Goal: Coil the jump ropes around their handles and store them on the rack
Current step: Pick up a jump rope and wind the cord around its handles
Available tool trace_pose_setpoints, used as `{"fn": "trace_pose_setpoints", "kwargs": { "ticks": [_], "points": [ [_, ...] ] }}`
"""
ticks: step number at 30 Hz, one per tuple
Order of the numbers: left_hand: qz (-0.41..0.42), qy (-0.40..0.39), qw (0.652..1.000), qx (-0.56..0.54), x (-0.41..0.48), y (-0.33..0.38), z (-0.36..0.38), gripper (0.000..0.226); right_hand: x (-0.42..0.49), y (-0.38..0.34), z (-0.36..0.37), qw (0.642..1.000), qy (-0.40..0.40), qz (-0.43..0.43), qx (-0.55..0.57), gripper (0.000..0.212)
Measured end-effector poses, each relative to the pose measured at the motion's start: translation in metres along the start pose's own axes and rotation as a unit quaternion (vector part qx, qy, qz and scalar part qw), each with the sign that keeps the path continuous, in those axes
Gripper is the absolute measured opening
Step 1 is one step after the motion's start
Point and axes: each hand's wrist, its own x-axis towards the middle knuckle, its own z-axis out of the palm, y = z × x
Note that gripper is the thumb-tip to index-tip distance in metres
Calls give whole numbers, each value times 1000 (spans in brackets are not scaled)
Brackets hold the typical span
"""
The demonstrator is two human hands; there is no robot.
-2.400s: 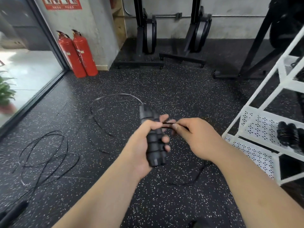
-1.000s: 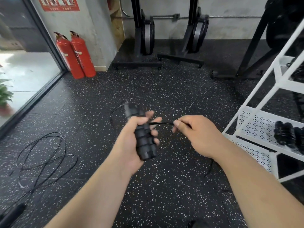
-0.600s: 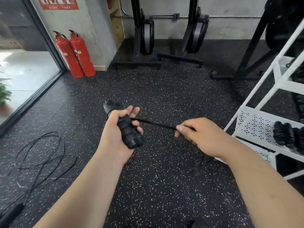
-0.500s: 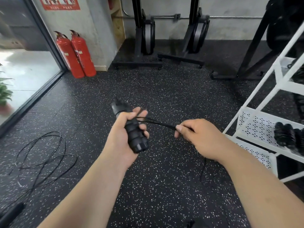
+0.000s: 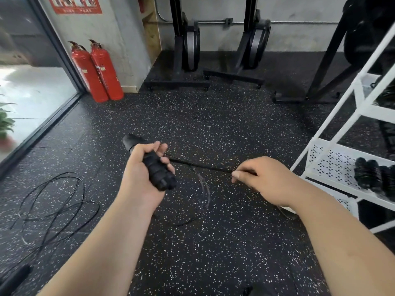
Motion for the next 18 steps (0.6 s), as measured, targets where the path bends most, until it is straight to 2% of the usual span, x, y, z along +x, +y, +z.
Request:
{"fn": "trace_pose_setpoints", "kwargs": {
  "ticks": [3, 5, 6, 9, 10, 13, 14, 15, 18],
  "points": [
    [5, 16, 997, 71, 1, 1, -2, 33, 2, 0, 2, 999, 27, 23, -32, 28],
    [-24, 29, 977, 210, -2, -4, 0, 32, 4, 2, 3, 992, 92, 55, -61, 29],
    [-42, 27, 955, 293, -5, -7, 1, 34, 5, 3, 2, 986, 127, 70, -78, 29],
    [-50, -21, 844, 534, -12, -16, -1, 31, 6, 7, 4, 968, 188, 91, -141, 27],
    [-27, -41, 793, 607, -13, -19, -2, 28, 6, 8, 5, 964, 194, 95, -153, 27],
    [96, -48, 605, 789, -18, -26, -2, 23, 3, 8, 6, 963, 202, 90, -156, 26],
    [133, -39, 562, 816, -20, -27, 0, 25, 3, 8, 6, 965, 198, 82, -149, 26],
    [163, -32, 535, 828, -22, -28, 2, 28, 3, 7, 6, 969, 189, 72, -139, 25],
    [220, -25, 495, 841, -24, -29, 6, 37, 3, 1, 10, 980, 151, 28, -129, 24]
  ]
}}
